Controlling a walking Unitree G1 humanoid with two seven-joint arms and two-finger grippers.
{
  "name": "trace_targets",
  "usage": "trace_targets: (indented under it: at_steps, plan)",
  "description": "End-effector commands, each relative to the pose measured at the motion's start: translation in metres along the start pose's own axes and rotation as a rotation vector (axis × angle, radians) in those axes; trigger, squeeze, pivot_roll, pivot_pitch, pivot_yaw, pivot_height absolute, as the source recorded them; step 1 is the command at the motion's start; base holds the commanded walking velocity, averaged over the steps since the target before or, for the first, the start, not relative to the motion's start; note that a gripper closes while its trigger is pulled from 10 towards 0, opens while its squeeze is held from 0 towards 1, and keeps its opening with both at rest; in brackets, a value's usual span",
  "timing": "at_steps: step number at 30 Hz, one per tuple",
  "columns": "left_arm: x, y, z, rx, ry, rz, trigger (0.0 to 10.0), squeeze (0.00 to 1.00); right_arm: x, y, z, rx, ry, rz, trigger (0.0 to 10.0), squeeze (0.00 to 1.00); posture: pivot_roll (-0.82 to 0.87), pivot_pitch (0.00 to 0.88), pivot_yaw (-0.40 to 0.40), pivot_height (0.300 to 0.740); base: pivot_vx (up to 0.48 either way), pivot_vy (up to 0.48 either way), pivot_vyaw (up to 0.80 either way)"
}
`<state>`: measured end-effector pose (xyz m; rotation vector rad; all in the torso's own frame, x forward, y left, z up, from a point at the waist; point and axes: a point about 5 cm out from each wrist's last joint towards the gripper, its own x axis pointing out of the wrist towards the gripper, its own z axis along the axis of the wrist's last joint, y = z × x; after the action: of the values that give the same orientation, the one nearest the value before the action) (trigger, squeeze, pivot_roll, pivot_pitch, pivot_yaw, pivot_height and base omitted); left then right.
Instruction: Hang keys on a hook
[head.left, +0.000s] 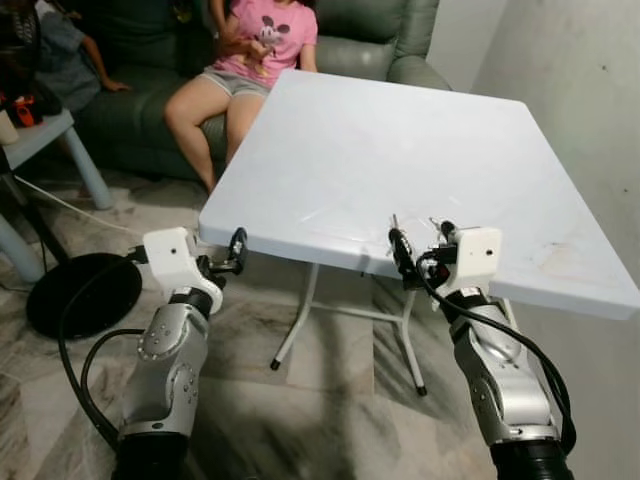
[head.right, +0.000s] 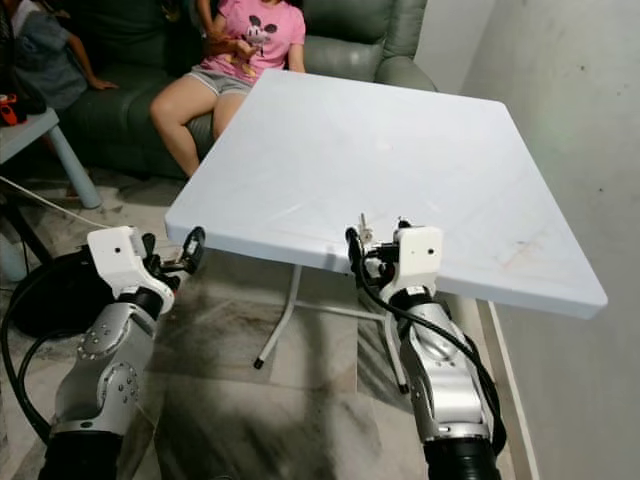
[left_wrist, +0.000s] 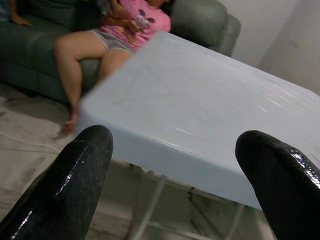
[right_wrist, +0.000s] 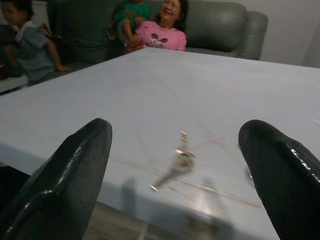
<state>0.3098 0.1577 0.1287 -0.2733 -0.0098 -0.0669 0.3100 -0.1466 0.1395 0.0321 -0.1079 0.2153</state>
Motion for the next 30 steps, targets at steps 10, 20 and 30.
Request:
trace_targets:
  at_steps: [10, 20, 30]
  plan:
    - [0.0039, -0.0077, -0.0014, 0.021, 0.01, -0.021, 10.0, 0.0, -0.0016, -0.0063, 0.0009, -0.013, 0.006, -0.016, 10.0, 0.0, 0.04, 0.027, -0.06, 0.732, 0.0, 0.0, 0.0]
    - [-0.0006, -0.0075, -0.0047, 0.016, 0.012, -0.013, 10.0, 0.0, -0.002, -0.0078, 0.0011, -0.016, 0.012, -0.016, 10.0, 0.0, 0.05, 0.045, -0.069, 0.732, 0.0, 0.0, 0.0]
    - [-0.0019, -0.0084, -0.0027, 0.022, -0.012, -0.035, 10.0, 0.0, -0.0012, -0.0074, 0.0017, -0.02, 0.014, -0.009, 10.0, 0.0, 0.05, 0.048, -0.073, 0.732, 0.122, 0.0, 0.0]
